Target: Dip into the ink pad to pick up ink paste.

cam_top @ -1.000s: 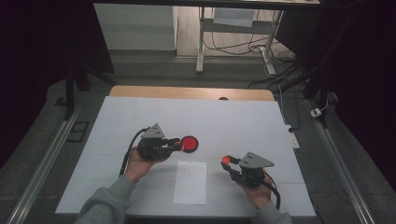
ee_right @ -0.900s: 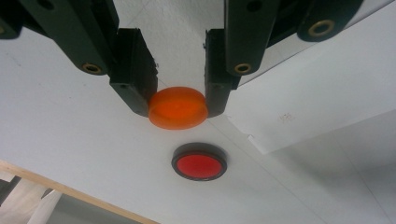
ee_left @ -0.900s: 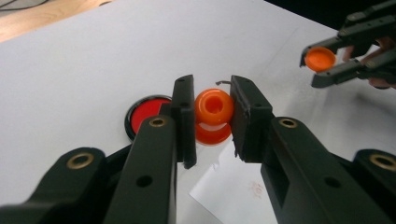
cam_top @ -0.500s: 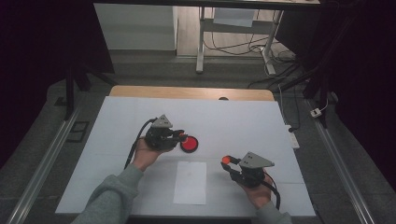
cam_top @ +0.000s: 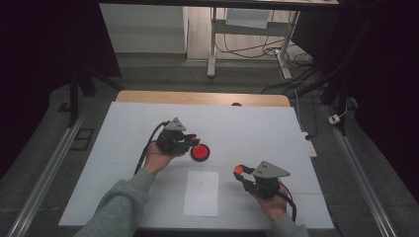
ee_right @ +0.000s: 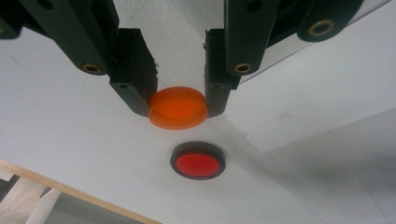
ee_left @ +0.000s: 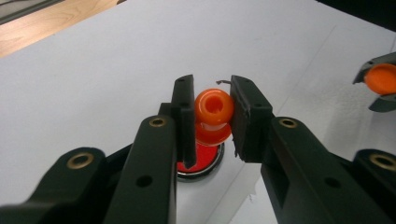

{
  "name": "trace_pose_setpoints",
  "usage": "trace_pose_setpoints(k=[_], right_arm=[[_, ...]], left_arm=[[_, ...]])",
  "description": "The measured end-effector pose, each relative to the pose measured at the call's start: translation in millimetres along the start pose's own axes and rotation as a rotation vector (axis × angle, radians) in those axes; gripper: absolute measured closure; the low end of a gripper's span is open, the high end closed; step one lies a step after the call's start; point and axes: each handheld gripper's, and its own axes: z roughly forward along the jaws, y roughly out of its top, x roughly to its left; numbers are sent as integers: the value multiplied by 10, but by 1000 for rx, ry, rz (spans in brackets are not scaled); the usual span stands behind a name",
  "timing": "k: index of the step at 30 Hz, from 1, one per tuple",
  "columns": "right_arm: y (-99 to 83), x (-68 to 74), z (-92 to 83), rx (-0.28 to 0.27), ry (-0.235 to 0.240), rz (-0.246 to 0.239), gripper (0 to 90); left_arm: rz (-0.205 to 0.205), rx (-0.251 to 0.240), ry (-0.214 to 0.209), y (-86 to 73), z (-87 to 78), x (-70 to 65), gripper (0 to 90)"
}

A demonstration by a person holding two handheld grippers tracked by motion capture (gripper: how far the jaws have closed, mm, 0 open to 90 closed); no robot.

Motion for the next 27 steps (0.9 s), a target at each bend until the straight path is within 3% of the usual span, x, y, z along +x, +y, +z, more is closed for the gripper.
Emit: trace_pose_setpoints(k=[17, 27], right_arm=[[0, 3, 9, 7, -4, 1, 648], [-3, 5, 8, 7, -4, 0, 648]], left_arm=[[-12, 67, 26, -17, 253, 132, 724], [-13, 93, 9, -46, 364, 116, 724]])
